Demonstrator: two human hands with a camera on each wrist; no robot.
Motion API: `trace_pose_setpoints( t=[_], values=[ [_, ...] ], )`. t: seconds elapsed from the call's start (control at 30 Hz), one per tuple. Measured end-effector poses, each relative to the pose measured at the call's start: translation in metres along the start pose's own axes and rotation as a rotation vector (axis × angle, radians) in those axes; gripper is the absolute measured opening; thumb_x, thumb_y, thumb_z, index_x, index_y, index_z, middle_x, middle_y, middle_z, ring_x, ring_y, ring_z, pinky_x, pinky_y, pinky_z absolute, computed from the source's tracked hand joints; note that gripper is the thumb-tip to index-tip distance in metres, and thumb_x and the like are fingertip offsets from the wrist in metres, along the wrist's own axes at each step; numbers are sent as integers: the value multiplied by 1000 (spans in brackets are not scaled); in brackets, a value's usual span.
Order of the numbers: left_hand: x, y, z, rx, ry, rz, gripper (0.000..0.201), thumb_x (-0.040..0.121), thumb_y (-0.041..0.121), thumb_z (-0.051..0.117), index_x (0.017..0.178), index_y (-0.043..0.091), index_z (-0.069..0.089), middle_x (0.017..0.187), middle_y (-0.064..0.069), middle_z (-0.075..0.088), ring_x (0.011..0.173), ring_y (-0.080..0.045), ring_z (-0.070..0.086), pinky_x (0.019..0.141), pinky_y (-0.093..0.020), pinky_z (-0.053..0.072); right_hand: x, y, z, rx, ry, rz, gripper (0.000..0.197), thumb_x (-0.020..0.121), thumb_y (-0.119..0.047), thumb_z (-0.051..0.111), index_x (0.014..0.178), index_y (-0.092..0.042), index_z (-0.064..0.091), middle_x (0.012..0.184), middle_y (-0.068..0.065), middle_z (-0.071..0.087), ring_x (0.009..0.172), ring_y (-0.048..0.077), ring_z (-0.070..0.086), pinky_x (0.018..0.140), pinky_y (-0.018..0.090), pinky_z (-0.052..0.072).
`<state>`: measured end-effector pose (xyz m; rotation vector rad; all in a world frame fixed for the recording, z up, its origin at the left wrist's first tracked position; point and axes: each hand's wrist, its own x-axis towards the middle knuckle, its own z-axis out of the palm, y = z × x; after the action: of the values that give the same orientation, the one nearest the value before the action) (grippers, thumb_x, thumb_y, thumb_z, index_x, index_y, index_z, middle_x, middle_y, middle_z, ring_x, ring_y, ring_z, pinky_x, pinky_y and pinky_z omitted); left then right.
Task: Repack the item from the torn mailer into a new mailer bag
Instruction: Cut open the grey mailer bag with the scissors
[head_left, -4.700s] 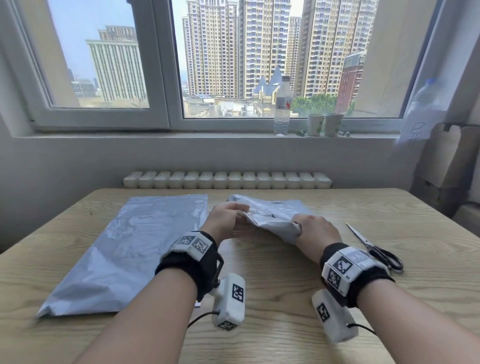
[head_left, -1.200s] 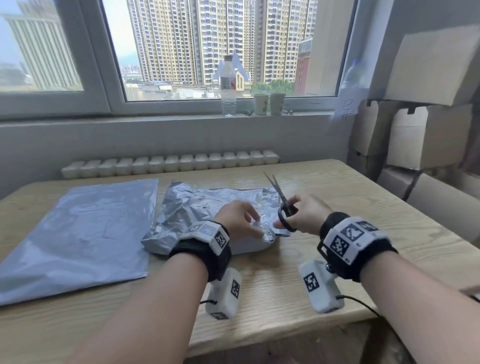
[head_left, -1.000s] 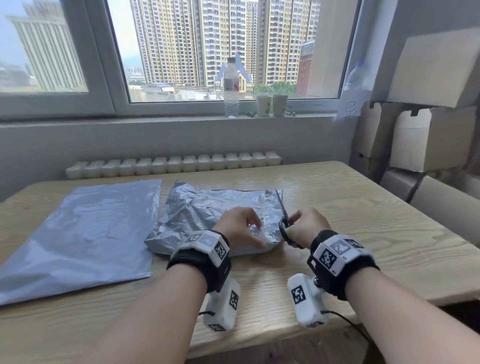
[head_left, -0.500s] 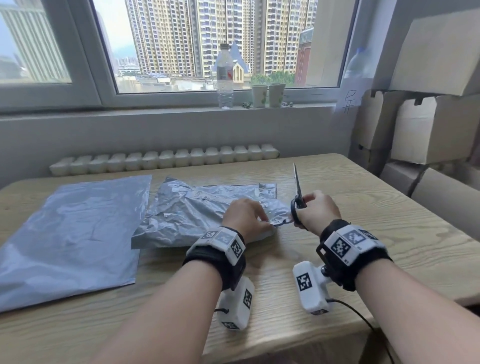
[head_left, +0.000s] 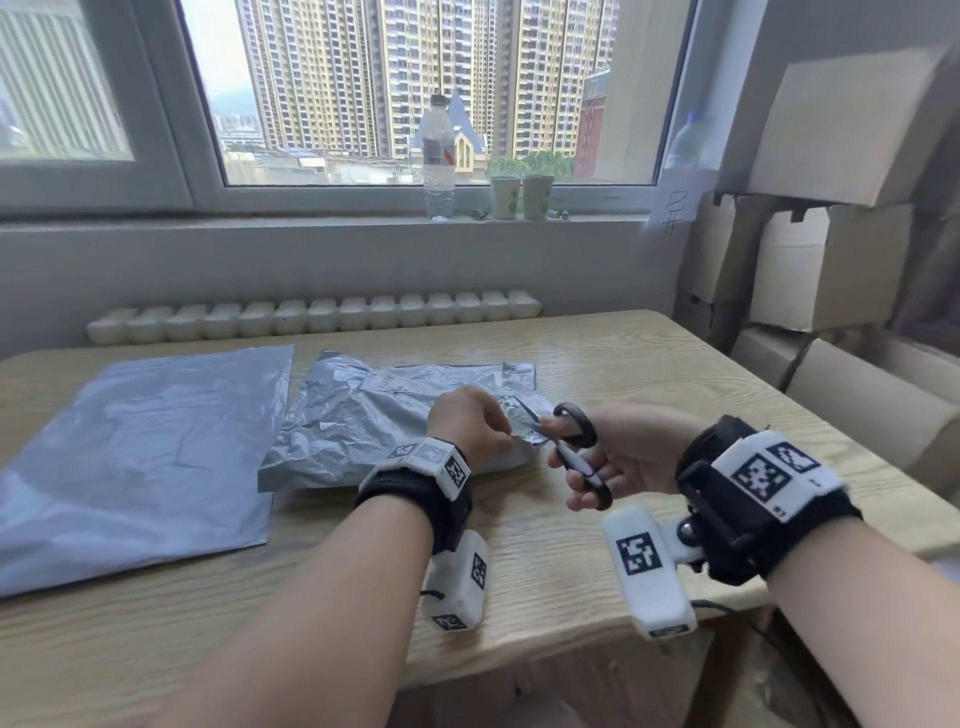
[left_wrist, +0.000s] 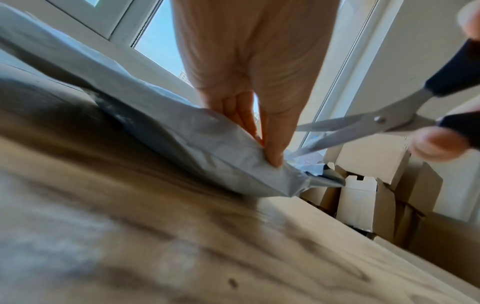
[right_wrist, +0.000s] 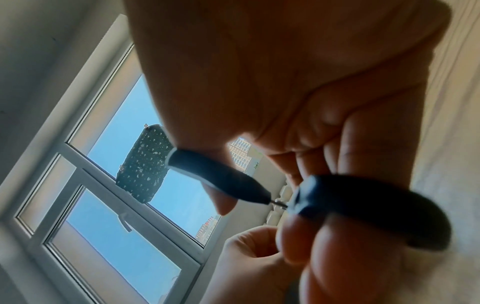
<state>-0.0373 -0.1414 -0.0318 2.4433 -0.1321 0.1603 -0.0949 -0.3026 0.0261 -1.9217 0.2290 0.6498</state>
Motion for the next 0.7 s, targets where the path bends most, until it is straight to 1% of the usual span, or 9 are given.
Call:
trace_pose_setpoints(
  t=[0.07, 0.17, 0.23, 0.3, 0.37, 0.47, 0.53, 0.6, 0.7],
  values=[
    [-2, 1, 2, 27, -19, 15, 21, 61, 39, 78, 75, 24, 76, 74, 15, 65, 71, -1, 58, 53, -13, 41, -9, 4, 0, 6, -6, 12, 43, 89, -41, 61, 98, 1, 57, 63, 12, 56, 49, 21, 63, 43, 22, 51],
    [0, 1, 7, 33, -25, 22, 23, 64, 39, 78, 82, 25, 77, 79, 14, 65, 73, -2, 57, 54, -13, 41, -20, 5, -1, 5, 5, 26, 40, 90, -38, 60, 96, 2, 56, 61, 12, 54, 45, 20, 60, 42, 21, 49],
    [1, 2, 10, 17, -35, 7, 20, 63, 35, 78, 81, 25, 76, 77, 15, 65, 73, -2, 58, 53, -13, 42, -24, 5, 0, 3, 12, 38, 38, 90, -36, 60, 96, 2, 55, 62, 11, 53, 42, 18, 57, 40, 20, 48],
    [3, 3, 14, 32, -45, -2, 15, 62, 31, 77, 76, 25, 76, 76, 15, 66, 73, -2, 60, 54, -13, 42, -25, 4, 2, 2, 15, 47, 37, 89, -33, 61, 97, 3, 55, 63, 11, 52, 40, 17, 55, 39, 20, 47],
    [5, 3, 16, 57, -36, -8, 11, 65, 28, 76, 76, 25, 77, 81, 12, 70, 79, -6, 63, 61, -15, 47, -25, 3, 4, 10, 11, 50, 35, 89, -31, 61, 97, 3, 54, 59, 10, 53, 38, 17, 54, 38, 20, 47],
    [11, 1, 19, 96, -34, 31, 11, 77, 23, 70, 85, 22, 78, 96, 4, 72, 91, -14, 65, 76, -24, 52, -22, 4, 4, 36, 3, 44, 34, 90, -30, 60, 95, 2, 54, 46, 6, 54, 37, 17, 54, 37, 19, 46],
    [11, 2, 20, 122, -41, 48, 14, 81, 22, 66, 89, 20, 78, 103, 0, 70, 96, -18, 63, 82, -28, 52, -20, 5, 5, 34, -9, 51, 37, 89, -33, 59, 96, 3, 54, 50, 8, 54, 39, 18, 56, 38, 19, 46],
    [11, 1, 22, 132, -43, 50, 16, 83, 22, 62, 89, 20, 77, 106, -1, 69, 98, -19, 62, 86, -32, 52, -17, 6, 7, 44, -13, 41, 39, 89, -35, 59, 97, 3, 55, 56, 9, 54, 43, 19, 57, 40, 20, 48],
    [11, 0, 22, 116, -35, 47, 16, 85, 23, 60, 86, 17, 74, 105, -2, 68, 97, -20, 61, 85, -32, 51, -13, 8, 13, 104, -12, 5, 39, 89, -36, 58, 94, 2, 55, 56, 9, 54, 48, 21, 58, 42, 22, 50]
  ],
)
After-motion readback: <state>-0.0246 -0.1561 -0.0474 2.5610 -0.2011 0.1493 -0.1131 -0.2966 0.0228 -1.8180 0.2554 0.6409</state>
